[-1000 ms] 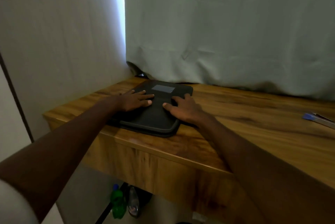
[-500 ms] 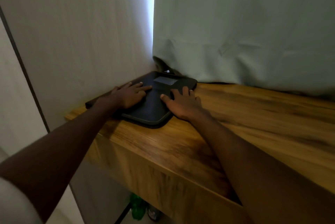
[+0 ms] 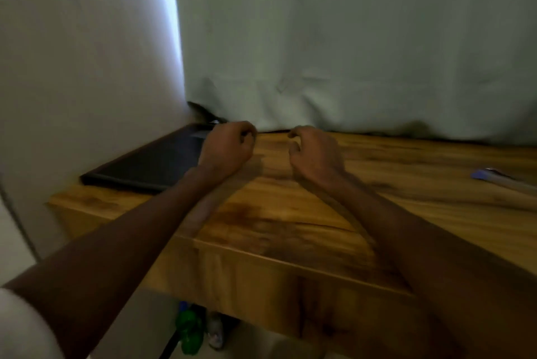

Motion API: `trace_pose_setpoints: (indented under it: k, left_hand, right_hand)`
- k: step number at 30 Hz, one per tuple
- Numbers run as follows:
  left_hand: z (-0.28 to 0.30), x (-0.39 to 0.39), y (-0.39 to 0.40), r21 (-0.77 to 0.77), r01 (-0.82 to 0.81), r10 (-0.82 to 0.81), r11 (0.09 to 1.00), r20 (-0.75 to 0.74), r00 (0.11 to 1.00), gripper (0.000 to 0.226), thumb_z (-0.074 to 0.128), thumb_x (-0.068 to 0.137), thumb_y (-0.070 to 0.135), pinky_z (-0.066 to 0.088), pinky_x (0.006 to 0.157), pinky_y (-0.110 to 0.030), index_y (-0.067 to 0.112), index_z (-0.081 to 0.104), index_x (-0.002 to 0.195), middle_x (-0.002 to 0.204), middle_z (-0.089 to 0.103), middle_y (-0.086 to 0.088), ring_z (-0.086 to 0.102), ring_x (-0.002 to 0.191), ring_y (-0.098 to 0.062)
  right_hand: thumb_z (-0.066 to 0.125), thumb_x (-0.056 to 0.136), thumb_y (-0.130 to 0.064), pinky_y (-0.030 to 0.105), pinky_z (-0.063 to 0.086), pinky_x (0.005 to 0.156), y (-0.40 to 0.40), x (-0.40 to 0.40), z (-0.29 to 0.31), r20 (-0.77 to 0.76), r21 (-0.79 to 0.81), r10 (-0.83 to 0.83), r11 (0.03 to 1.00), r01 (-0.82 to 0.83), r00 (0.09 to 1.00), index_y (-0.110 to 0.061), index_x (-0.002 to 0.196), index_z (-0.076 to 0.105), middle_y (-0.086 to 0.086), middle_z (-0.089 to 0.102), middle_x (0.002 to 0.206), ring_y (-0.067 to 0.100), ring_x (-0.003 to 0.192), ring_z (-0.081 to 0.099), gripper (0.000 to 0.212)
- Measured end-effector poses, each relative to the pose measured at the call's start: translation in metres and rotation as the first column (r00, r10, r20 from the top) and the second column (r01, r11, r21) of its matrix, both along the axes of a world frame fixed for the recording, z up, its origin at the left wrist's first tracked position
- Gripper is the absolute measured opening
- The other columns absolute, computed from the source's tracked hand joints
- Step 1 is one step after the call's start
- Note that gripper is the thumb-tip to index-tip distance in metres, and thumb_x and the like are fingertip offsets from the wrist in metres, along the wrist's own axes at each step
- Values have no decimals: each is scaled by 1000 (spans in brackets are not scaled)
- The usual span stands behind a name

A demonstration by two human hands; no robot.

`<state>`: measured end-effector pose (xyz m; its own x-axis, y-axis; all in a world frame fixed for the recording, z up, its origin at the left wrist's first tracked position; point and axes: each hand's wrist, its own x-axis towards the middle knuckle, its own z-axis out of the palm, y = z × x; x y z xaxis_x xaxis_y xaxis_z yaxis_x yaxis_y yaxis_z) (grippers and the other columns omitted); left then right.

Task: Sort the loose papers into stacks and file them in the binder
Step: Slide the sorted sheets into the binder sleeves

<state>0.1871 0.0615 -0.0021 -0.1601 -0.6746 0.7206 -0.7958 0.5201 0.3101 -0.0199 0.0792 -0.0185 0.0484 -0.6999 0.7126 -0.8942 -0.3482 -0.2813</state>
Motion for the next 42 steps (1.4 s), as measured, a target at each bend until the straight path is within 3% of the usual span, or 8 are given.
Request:
trace_pose_setpoints:
  k: [4, 10, 14, 18, 23, 29, 35, 42]
  left_hand:
    - [-10, -114, 28, -11, 200, -200, 980, -40, 979, 29, 56, 87, 26, 47, 70, -28, 21, 79, 103, 91, 77, 0, 68, 78, -18]
    - [-29, -235, 50, 123, 324, -339, 938, 132, 931, 33, 60, 91, 29, 46, 96, -32, 27, 70, 123, 128, 69, 1, 61, 118, -23]
    - [-45, -251, 54, 125, 348, -367, 929, 205, 907, 25, 64, 89, 26, 49, 90, -34, 21, 73, 113, 116, 72, -3, 64, 108, -25]
    - [-43, -243, 59, 49, 224, -228, 973, 143, 963, 17, 64, 86, 24, 49, 80, -34, 20, 76, 98, 100, 75, -3, 66, 93, -26]
    - [-38, -230, 73, 80, 194, -197, 978, 25, 980, 21, 61, 85, 26, 51, 87, -37, 25, 75, 100, 101, 76, 2, 67, 93, -23]
    - [-27, -153, 66, 57, 98, -98, 994, -5, 995, 22, 59, 93, 25, 48, 75, -31, 23, 74, 109, 99, 75, 3, 64, 78, -14]
    - [-11, -17, 36, 114, -226, 178, 967, 330, 927, 32, 56, 84, 42, 52, 79, -39, 30, 69, 111, 107, 71, -2, 67, 94, -28]
    - [-40, 78, 29, 246, -305, 285, 920, 114, 952, 25, 51, 92, 39, 53, 77, -39, 25, 69, 102, 107, 67, -7, 66, 94, -29]
  right_hand:
    - [56, 87, -17, 36, 50, 76, 43, -87, 21, -133, -74, -199, 979, 190, 971, -16, 111, 73, 3, 72, 105, 24, 93, 66, 30]
    - [51, 92, -23, 45, 44, 98, 118, -246, 3, -143, 66, -512, 849, 525, 847, -17, 121, 66, 6, 64, 122, 30, 116, 59, 33]
    - [52, 93, -29, 52, 32, 110, 140, -301, -24, -166, 365, -595, 704, 610, 786, -24, 143, 48, 6, 49, 143, 29, 135, 42, 50]
    - [55, 90, -24, 50, 38, 103, 141, -308, -22, -123, 411, -642, 661, 628, 757, -22, 126, 60, 9, 61, 127, 31, 121, 55, 36]
    - [62, 87, -15, 35, 51, 79, 141, -297, -18, -150, 263, -617, 728, 633, 773, -14, 106, 72, 12, 72, 103, 33, 97, 66, 21]
    - [76, 76, -25, 34, 55, 65, 121, -223, -14, 203, 236, -502, 858, 456, 841, -15, 75, 80, 6, 74, 72, 24, 71, 69, 11]
    - [77, 84, -41, 33, 55, 80, 69, -83, -16, 223, 266, -278, 939, 216, 934, -19, 100, 79, 5, 75, 102, 26, 98, 68, 27]
    - [64, 85, -36, 32, 53, 80, 33, 71, -24, 210, 380, -133, 924, 45, 968, -25, 102, 67, 2, 68, 109, 27, 102, 65, 20]
